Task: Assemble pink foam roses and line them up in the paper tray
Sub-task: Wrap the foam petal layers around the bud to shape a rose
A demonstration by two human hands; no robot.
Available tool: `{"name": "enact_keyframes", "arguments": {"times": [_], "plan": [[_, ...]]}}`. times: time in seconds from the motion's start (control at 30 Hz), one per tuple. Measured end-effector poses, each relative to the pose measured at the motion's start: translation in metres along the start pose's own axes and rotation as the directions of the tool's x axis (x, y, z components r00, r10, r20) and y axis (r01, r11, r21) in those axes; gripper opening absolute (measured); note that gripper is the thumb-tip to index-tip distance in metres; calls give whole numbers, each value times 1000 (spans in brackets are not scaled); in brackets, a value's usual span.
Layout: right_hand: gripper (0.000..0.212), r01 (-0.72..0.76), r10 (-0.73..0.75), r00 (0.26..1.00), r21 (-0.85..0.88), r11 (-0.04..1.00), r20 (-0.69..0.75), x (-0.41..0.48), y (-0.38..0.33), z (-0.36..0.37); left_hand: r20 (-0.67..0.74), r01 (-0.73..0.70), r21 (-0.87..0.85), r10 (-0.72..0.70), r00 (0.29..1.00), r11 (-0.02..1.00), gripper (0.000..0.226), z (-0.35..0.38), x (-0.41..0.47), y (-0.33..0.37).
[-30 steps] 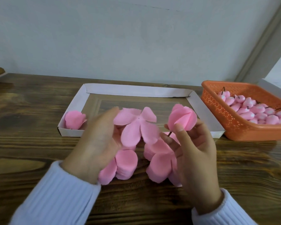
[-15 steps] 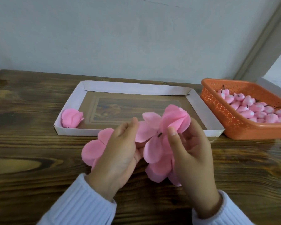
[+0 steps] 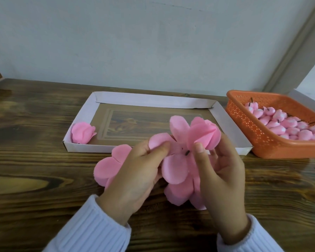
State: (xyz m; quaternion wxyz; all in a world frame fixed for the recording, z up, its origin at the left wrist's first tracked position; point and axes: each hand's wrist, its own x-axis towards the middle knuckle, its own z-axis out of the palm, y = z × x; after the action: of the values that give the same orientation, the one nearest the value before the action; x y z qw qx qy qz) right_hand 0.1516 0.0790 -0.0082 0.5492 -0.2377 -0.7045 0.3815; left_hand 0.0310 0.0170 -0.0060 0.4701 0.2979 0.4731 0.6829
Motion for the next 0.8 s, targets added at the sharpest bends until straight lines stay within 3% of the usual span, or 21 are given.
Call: {"name": "enact_keyframes", "arguments": {"times": [0.1, 0.27, 0.43, 0.6, 0.8], "plan": [[26, -19, 18, 999, -19, 1000, -29, 0, -1, -1, -16, -1, -25, 0, 1000, 1000, 49, -1, 0, 2], [25, -102, 102, 995, 5, 995, -15, 0, 0, -1, 81, 32, -131, -21, 996, 991, 35, -1, 1, 6], [17, -122, 121, 992, 16, 992, 20, 0, -2, 1, 164, 60, -154, -35, 986, 986, 45, -2, -1, 13], [19, -110, 106, 989, 31, 993, 105, -1, -3, 1, 32, 71, -123, -68, 997, 990, 19, 2, -3, 15], [23, -118, 100, 990, 178, 977, 102, 0, -2, -1, -71, 144, -95, -151, 986, 985, 22, 3, -1, 12]]}}
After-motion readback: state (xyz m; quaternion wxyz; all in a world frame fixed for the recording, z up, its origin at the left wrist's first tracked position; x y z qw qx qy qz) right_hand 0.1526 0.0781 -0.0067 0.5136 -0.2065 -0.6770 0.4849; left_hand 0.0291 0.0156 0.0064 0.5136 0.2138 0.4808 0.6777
